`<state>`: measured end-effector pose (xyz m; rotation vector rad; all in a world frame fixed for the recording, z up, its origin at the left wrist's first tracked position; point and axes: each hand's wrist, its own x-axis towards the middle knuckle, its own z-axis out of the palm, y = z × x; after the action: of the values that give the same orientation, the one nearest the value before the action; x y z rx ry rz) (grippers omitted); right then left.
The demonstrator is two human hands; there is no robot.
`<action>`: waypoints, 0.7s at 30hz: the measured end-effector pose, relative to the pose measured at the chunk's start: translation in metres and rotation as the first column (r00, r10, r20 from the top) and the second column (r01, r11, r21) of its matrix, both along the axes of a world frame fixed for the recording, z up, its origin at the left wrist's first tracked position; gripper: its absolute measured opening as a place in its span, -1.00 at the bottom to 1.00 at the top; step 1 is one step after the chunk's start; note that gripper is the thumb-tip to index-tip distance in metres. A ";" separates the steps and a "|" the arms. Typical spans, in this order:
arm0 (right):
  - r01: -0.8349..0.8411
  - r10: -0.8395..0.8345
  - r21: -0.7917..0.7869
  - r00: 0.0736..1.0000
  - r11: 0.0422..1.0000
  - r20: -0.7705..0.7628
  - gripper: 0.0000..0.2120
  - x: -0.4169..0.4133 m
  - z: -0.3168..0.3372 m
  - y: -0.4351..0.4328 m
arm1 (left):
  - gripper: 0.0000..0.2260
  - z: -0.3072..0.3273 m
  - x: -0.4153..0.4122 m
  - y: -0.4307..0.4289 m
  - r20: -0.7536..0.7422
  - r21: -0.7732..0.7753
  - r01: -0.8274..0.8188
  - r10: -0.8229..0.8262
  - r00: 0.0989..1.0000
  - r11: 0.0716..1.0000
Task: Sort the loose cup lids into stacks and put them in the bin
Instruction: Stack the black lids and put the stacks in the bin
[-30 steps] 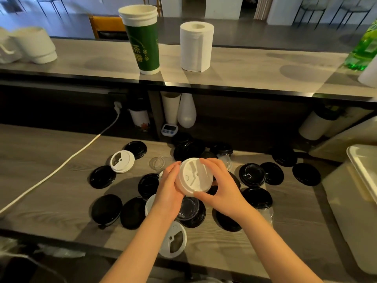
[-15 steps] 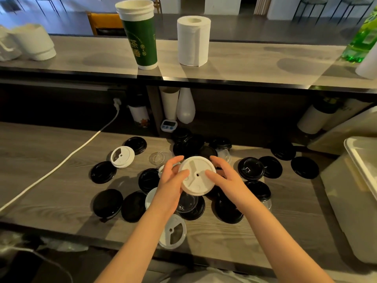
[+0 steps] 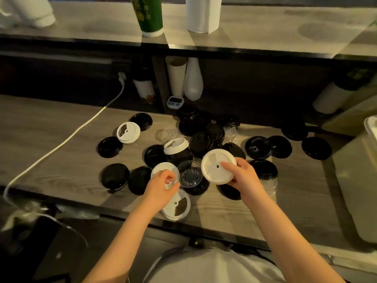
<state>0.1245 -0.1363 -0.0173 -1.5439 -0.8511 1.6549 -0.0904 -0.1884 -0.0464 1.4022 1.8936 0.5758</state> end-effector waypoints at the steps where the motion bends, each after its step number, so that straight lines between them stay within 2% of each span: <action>1: 0.012 -0.013 -0.011 1.000 1.000 -0.012 -0.79 0.001 -0.001 -0.001 | -0.87 -0.006 -0.003 -0.011 -0.044 -0.015 0.010 -0.010 0.999 1.000; 4: 0.006 -0.007 -0.028 1.000 1.000 -0.028 -0.85 -0.001 -0.004 -0.004 | -0.77 -0.022 -0.004 -0.039 -0.146 -0.057 0.018 -0.026 0.989 0.998; 8: -0.048 0.048 -0.027 0.999 0.998 -0.017 -0.90 -0.008 -0.006 -0.009 | -0.37 -0.037 0.004 -0.051 -0.254 -0.165 0.044 -0.085 0.964 0.985; 10: -0.063 0.063 -0.027 0.998 0.998 -0.003 -0.88 -0.010 -0.007 -0.011 | -0.24 -0.041 0.010 -0.050 -0.273 -0.221 0.065 -0.126 0.954 0.973; 17: -0.044 0.043 -0.003 0.999 0.999 -0.017 -0.87 -0.002 -0.007 -0.015 | -0.24 -0.051 0.020 -0.045 -0.403 -0.188 0.110 -0.179 0.897 0.976; 21: -0.032 0.032 -0.006 0.999 0.999 -0.014 -0.89 0.001 -0.008 -0.016 | -0.25 -0.042 0.012 -0.044 -0.340 -0.216 0.112 -0.182 0.923 0.970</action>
<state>0.1251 -0.1526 -0.0257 -1.5284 -0.8682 1.6902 -0.0788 -0.2320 -0.0885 1.5830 2.0335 0.0577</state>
